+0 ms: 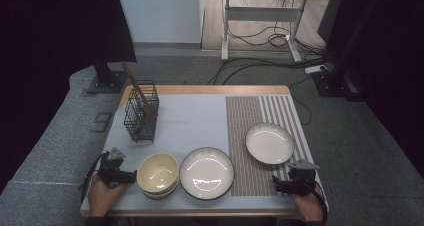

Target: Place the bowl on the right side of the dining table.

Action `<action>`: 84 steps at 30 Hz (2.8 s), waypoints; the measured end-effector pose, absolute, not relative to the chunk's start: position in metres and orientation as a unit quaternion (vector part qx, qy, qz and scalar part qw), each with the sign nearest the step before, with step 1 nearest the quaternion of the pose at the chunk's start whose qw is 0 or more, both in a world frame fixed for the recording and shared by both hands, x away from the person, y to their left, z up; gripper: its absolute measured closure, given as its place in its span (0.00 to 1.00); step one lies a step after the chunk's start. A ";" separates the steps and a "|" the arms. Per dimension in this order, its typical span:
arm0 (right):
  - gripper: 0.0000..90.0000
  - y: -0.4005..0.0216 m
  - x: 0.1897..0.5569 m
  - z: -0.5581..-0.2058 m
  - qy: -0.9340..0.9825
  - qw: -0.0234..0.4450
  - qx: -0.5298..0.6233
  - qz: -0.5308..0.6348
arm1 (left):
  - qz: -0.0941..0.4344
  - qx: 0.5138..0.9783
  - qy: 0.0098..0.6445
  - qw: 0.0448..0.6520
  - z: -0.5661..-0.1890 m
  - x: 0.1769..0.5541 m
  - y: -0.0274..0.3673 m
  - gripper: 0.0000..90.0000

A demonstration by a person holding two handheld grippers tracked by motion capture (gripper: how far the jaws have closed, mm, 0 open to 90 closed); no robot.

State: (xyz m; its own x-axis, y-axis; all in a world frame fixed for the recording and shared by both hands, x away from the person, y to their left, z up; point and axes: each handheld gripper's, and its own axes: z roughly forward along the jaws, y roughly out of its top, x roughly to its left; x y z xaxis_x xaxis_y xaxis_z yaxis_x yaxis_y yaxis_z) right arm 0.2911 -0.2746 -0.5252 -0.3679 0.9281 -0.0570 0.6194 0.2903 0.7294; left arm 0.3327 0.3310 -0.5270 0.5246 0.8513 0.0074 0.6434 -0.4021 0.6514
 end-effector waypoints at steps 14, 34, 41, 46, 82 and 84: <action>0.06 -0.270 0.275 -0.500 0.769 0.243 0.486 0.336 | 0.173 0.819 0.456 0.302 -0.527 0.333 0.331 0.00; 0.00 -0.231 0.280 -0.482 0.799 0.222 0.439 0.346 | 0.174 0.819 0.456 0.302 -0.527 0.332 0.331 0.00; 0.00 -0.218 0.282 -0.474 0.804 0.202 0.426 0.362 | 0.174 0.819 0.456 0.302 -0.527 0.332 0.331 0.00; 0.00 -0.211 0.283 -0.466 0.804 0.200 0.415 0.375 | 0.174 0.819 0.456 0.302 -0.527 0.332 0.331 0.00; 0.00 -0.122 0.309 -0.433 0.851 0.150 0.332 0.378 | 0.173 0.819 0.456 0.302 -0.527 0.333 0.331 0.00; 0.00 -0.118 0.311 -0.431 0.853 0.149 0.327 0.379 | 0.173 0.819 0.456 0.302 -0.527 0.333 0.331 0.00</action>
